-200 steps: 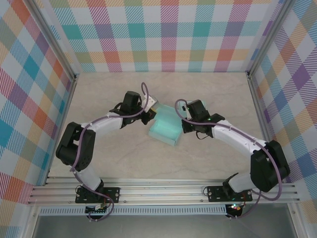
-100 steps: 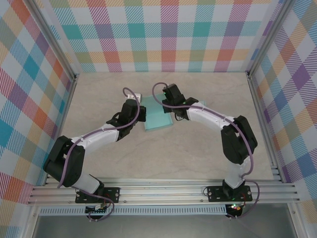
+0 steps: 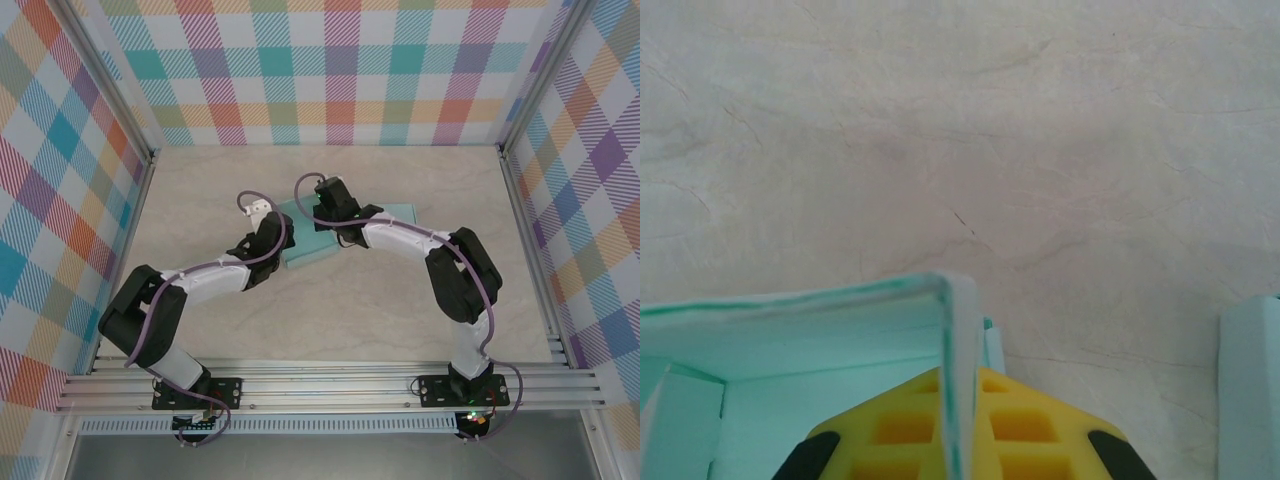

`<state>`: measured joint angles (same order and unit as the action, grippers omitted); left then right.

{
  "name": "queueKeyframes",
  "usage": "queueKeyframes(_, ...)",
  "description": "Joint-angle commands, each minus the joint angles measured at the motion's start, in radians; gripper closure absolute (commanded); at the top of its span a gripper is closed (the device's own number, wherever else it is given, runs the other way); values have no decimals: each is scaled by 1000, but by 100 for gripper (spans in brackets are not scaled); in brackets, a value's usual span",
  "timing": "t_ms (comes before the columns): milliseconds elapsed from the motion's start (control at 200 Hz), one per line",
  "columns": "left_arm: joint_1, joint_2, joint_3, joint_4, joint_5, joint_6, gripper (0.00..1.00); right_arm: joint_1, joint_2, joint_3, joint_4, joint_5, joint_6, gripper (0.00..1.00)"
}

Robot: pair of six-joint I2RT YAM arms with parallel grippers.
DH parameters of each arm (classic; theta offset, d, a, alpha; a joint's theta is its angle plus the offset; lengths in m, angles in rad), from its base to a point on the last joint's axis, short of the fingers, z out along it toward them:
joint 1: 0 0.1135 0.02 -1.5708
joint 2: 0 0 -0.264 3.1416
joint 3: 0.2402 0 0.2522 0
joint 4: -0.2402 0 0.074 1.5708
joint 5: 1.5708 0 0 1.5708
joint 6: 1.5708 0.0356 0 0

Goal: Fold the paper box

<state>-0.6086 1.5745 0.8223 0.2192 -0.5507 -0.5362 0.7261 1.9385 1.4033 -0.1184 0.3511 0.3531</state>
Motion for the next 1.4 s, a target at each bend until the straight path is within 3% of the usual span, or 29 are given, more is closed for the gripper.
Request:
queueKeyframes(0, -34, 29, -10, 54, -6, -84, 100, 41, -5, -48, 46, -47, 35, 96)
queueKeyframes(255, -69, 12, -126, 133, -53, -114, 100, 62, -53, -178, 115, -40, 85, 97)
queueKeyframes(495, -86, 6, -241, 202, -30, -132, 100, 84, -88, -295, 161, -18, 114, 98)
queueKeyframes(870, -124, 4, -303, 235, -46, -143, 99, 120, -91, -432, 285, -13, 181, 98)
queueKeyframes(1015, -136, -63, -356, 247, -28, -121, 78, 124, -89, -468, 310, 13, 183, 98)
queueKeyframes(1180, -149, -222, -402, 147, -4, -111, 35, 127, -91, -501, 331, 37, 193, 98)
queueKeyframes(1280, -165, -350, -417, 69, -2, -105, 20, 133, -96, -508, 330, 48, 192, 98)
queueKeyframes(1395, -177, -506, -432, -16, 7, -108, 9, 143, -107, -513, 327, 66, 179, 98)
